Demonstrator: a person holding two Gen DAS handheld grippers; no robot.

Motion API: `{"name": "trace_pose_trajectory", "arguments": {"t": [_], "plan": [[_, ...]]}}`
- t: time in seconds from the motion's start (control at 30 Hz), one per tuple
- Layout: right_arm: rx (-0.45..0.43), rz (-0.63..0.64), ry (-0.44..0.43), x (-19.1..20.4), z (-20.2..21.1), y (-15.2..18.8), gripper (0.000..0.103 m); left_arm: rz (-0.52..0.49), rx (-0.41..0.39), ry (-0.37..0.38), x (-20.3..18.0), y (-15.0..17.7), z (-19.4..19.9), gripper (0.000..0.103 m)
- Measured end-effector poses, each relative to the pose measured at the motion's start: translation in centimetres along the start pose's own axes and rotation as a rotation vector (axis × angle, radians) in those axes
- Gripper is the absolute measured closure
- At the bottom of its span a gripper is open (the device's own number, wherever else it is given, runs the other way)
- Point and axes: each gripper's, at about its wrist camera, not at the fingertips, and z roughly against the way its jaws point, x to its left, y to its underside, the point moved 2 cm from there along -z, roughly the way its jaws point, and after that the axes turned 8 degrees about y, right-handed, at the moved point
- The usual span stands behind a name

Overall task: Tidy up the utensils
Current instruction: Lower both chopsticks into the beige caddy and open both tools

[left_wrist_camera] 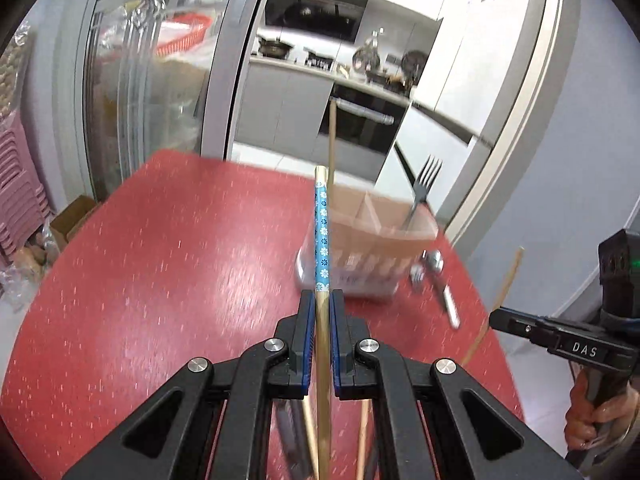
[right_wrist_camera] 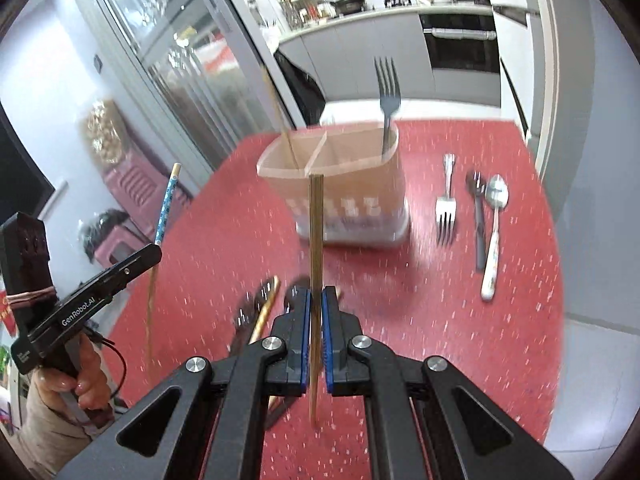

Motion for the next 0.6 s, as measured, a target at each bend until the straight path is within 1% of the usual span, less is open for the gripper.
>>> {"name": "trace_pose_trajectory", "arguments": {"t": [0.2,0.37,0.47,0.6], "plan": [[-0.099,-0.015,0.009,-0.3,1.7,-4.7,0.097,-0.010,-0.080,0.018,-1.4,-4.4,-0.5,0.071],[-0.187,0.010,0.027,0.2,3.6,-9.5,0.097,-0.007,-0.163,0.037,-2.4,-8.6,-1.0,0.071],[-0.226,0.028,0.036,0.6,4.5,-11.9,0.097,-0.013,-0.220,0.035,-2.8,-11.2,-1.4,0.071],[-0.264,0.037,0.048,0.8,4.9,-14.8,0.097,-0.027,-0.277,0.044,-3.2,-13.3,-2.4,0.071]]}}
